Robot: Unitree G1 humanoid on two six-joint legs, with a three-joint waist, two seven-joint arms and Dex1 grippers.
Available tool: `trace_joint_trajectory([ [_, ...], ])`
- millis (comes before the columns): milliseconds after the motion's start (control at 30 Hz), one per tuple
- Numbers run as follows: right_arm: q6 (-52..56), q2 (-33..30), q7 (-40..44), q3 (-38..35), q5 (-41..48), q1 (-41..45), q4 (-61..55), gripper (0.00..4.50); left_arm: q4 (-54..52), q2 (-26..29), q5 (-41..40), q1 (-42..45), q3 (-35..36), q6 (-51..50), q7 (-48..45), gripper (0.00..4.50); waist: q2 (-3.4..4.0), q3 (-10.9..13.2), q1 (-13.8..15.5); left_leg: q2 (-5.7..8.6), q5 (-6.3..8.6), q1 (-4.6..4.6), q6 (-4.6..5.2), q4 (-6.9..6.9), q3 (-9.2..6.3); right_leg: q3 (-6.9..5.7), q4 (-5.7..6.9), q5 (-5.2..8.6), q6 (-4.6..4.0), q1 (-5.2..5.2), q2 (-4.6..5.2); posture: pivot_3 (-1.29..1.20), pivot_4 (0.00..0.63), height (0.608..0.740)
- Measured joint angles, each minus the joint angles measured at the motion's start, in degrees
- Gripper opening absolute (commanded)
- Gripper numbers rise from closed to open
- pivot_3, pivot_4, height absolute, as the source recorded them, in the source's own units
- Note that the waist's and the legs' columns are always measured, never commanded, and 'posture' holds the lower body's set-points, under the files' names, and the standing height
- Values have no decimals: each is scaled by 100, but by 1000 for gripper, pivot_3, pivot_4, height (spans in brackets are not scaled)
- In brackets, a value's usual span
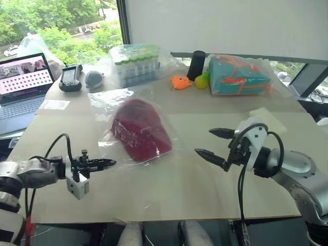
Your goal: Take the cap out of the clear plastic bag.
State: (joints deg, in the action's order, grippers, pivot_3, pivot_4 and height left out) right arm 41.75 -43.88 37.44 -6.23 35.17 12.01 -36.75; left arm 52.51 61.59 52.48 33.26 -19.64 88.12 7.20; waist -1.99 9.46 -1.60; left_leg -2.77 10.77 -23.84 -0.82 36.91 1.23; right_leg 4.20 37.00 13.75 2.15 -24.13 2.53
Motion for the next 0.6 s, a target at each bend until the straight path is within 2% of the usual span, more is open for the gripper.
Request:
trace_joint_trajectory([
  [167, -30, -5, 206, 130, -25, 96, 154, 4500, 115, 35, 1310, 413, -467, -833, 1377, 7, 0, 0, 87, 1, 0, -1, 0, 0, 2, 0, 2, 1, 1, -3, 0, 0, 150, 740],
  [233, -49, -5, 249, 141, -46, 136, 214, 4500, 156, 39, 1572, 512, -655, -964, 1844, 580, 0, 0, 98, 0, 0, 1, -1, 0, 2, -1, 3, 0, 1, -2, 0, 0, 150, 740],
  [267, -56, -5, 255, 144, -54, 146, 227, 4500, 188, 38, 1616, 523, -695, -996, 1942, 641, 0, 0, 98, 0, 0, 1, -1, 0, 2, -1, 3, 0, 1, -2, 0, 0, 150, 740],
  [433, -121, -1, 346, 203, -125, 260, 271, 4500, 351, 12, 1903, 664, -1100, -1228, 2728, 2694, -1, 0, 94, -1, 1, -1, -1, 0, 4, -1, 3, 0, 0, -5, 0, 0, 150, 740],
  [600, -158, 6, 400, 296, -152, 305, 396, 4500, 299, 138, 2008, 620, -1319, -1424, 3487, 4418, -1, 0, 93, -1, 0, 2, -1, 0, 4, -1, 5, 0, 0, -3, 0, 0, 150, 740],
])
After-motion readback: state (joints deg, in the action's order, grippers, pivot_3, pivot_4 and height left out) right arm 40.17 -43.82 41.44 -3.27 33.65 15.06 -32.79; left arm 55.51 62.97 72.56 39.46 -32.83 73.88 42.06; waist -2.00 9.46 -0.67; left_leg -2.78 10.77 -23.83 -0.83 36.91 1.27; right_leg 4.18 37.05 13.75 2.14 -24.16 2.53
